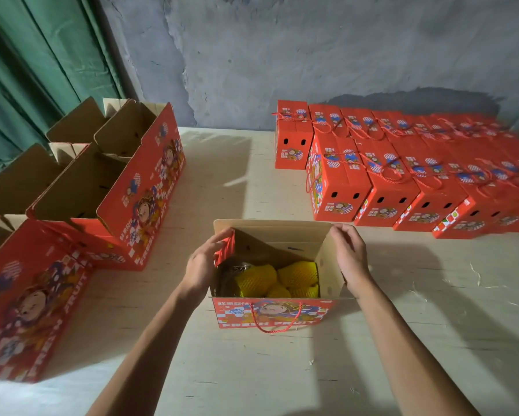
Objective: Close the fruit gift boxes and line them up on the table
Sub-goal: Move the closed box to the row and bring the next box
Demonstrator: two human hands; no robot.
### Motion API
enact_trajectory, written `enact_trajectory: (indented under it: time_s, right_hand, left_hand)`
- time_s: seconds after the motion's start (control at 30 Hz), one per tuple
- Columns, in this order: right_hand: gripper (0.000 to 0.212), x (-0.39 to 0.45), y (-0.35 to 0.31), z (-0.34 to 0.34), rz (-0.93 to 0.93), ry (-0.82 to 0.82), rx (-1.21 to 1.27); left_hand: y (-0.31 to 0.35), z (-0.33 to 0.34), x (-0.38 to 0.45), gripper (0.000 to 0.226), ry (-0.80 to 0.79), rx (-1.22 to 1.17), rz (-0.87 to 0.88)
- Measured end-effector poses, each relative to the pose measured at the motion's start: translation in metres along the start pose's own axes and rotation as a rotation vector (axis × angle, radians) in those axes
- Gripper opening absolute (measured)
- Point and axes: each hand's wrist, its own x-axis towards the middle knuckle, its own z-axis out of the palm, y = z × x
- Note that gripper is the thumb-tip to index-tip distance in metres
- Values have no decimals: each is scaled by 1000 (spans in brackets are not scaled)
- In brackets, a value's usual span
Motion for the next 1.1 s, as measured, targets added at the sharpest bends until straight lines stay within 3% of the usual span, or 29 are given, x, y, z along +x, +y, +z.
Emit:
enact_trajectory:
  time_s: [0.1, 0.23, 0.37, 0.5, 0.6, 0.73, 0.93, 1.03, 1.1]
  right_hand:
    - [15, -3, 1, 4, 31, -10, 20]
    - [21, -7, 5, 5, 69, -64, 54]
    - [50, -6, 12, 8, 148, -291, -29]
    - [49, -10, 26, 14, -24, -272, -179]
    - [43, -15, 41, 12, -27, -260, -258]
    - [55, -10, 51, 11, -10, -265, -431]
    - [67, -24, 51, 17, -56, -156, -441]
    - [58, -26, 50, 20, -92, -88, -436]
    - [42, -26, 50, 21, -133, -30, -410]
  left_hand:
    - [-2, -3, 4, 34, -51, -136, -44]
    - [-17, 3, 12, 44, 7, 304, 208]
    - [-33, 4, 27, 41, 23, 781, 399]
    - [-46, -1, 28, 38, 15, 939, 595]
    - [-53, -6, 31, 34, 36, 932, 627]
    - [-57, -5, 34, 26, 49, 913, 629]
    - [-44, -4, 49, 20, 15, 931, 667]
    - [-50, -5, 46, 12, 59, 883, 677]
    - [-55, -6, 41, 23, 119, 804, 614]
